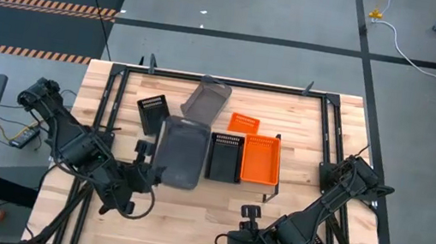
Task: Stack baskets on shelf by color
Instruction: Stack the bottom transparent black bin on top of the transparent black bin on the shelf
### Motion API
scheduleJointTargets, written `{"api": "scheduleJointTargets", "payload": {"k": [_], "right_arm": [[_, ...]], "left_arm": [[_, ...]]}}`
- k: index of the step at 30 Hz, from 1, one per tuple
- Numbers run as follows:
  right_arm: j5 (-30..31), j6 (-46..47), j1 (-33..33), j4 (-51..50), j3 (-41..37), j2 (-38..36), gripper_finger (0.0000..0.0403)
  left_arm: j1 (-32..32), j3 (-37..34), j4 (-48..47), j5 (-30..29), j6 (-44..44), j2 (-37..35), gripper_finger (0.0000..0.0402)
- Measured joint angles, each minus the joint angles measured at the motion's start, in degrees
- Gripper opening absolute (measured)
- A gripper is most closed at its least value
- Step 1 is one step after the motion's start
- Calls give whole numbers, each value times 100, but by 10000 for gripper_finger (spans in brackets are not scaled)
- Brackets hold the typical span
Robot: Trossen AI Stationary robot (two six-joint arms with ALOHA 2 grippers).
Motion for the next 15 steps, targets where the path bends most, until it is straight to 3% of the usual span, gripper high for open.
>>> {"api": "scheduleJointTargets", "payload": {"k": [5,15], "right_arm": [[1,1,0,0,0,0,146],[23,0,0,46,0,2,146]], "left_arm": [[34,0,-7,-2,-141,0,19],[157,0,-8,-17,-361,1,58]]}}
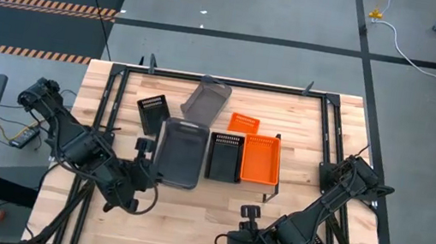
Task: Stack baskets on shelf by color
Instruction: Stack the bottom transparent black bin on top of the transparent black bin on the shelf
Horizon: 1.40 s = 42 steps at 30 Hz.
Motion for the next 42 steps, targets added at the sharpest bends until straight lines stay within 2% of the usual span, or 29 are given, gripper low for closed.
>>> {"api": "scheduleJointTargets", "payload": {"k": [6,16,27,34,42], "right_arm": [[400,0,-6,0,0,0,146],[412,0,-65,-2,-1,2,146],[414,0,-118,-8,-1,2,146],[413,0,-118,-7,-1,2,146],[414,0,-118,-9,-2,2,146]], "left_arm": [[0,0,-8,0,-41,-1,74],[40,-2,66,38,163,361,78],[415,0,105,174,301,639,91],[612,14,-212,173,-195,638,71],[508,11,-422,151,-467,633,25]]}}
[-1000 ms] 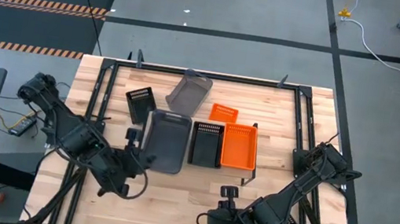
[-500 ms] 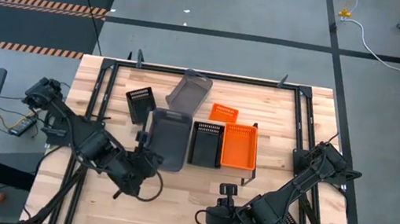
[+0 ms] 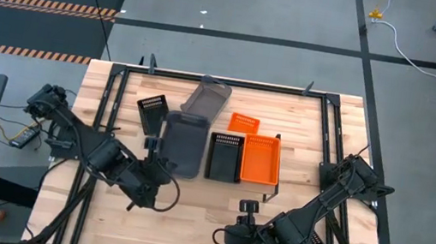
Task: Stack baskets on shelf by color
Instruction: Stack the bottom transparent black bin on top of the transparent black bin on the shelf
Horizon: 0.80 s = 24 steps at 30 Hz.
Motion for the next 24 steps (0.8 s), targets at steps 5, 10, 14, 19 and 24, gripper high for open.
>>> {"api": "scheduleJointTargets", "payload": {"k": [5,10,14,19,24], "right_arm": [[-2,0,0,0,0,0,146],[-2,1,0,-1,1,0,146],[-2,0,0,0,0,0,146],[-2,0,0,0,0,0,146],[7,-31,0,0,0,0,146]], "left_arm": [[-108,-7,-77,28,-195,7,8],[-108,-7,-104,37,-232,7,13],[-108,-11,-99,42,-202,7,13],[-108,-13,-101,46,-197,7,34],[-108,-15,-101,68,-167,-7,56]]}}
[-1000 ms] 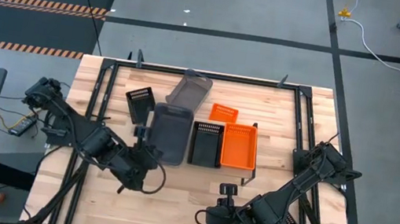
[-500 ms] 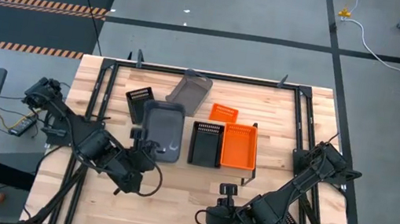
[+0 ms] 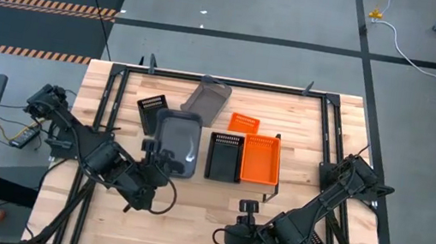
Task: Stack baskets on shelf by color
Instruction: Stack the bottom transparent black bin on top of the transparent black bin on the shelf, then adjust the black bin on the shelf
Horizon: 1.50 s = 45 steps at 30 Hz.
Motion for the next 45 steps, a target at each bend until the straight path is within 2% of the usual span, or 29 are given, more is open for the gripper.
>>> {"api": "scheduleJointTargets", "payload": {"k": [6,26,31,37,39,45], "right_arm": [[11,-13,0,0,0,0,146],[32,-15,0,-13,0,0,146],[442,-400,-20,-38,1,0,146],[1669,-1137,-218,-30,0,0,146],[1935,-1287,-346,-28,0,0,146],[1922,-1475,-841,-39,0,0,146]], "left_arm": [[1,-2,41,3,171,-31,66],[4,341,-20,-4,315,-111,64],[-21,404,-7,-50,550,-199,57],[-85,987,-28,-220,960,-230,53],[-148,1222,-23,-433,1203,-230,52],[-315,1642,-350,-1412,1685,-324,52]]}}
